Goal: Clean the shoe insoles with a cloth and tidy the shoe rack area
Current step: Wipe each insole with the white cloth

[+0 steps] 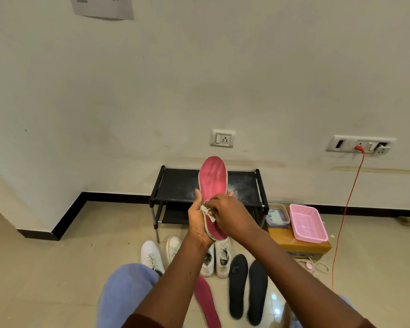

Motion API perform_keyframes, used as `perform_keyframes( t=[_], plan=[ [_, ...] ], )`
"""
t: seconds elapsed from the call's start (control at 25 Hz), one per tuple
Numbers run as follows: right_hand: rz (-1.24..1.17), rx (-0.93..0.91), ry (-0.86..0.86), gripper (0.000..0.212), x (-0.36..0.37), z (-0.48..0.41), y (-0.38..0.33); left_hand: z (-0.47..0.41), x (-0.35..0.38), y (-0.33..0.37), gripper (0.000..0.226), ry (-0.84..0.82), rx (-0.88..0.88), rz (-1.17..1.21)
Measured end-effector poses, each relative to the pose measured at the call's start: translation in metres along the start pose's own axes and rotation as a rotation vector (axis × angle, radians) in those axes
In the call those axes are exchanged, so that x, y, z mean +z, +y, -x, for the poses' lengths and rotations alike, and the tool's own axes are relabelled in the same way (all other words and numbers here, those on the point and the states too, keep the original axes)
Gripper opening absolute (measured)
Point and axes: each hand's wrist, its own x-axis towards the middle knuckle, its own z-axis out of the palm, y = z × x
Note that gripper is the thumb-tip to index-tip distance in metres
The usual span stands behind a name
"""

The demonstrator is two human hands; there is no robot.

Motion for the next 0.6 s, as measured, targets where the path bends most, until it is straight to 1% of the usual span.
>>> perform_keyframes(
  t=[0.08,0.2,0.36,0.48,0.52,0.6],
  plan=[
    [-0.015,-0.038,0.015,0.027,0.004,0.005,-0.001,0.005,0.003,0.003,0.065,0.016,-0.016,0.015],
    [-0.107,-0.13,0.024,0.023,0.011,0.02,0.001,0.009,0.003,0.01,0.063,0.033,-0.027,0.065],
    [-0.164,-0.095,0.029,0.02,0.014,0.034,-0.001,0.014,0.0,0.007,0.065,0.02,-0.068,0.076],
    [-0.127,-0.067,0.007,0.022,0.009,0.024,-0.003,0.021,0.0,0.0,0.068,0.009,-0.117,0.071],
    [-0.105,-0.057,0.013,0.023,0.007,0.018,-0.002,0.022,0.002,-0.003,0.065,0.018,-0.113,0.073],
    [-0.103,-0.037,0.105,0.022,0.004,0.008,0.001,0.027,0.006,-0.009,0.053,0.06,-0.066,0.131]
  ],
)
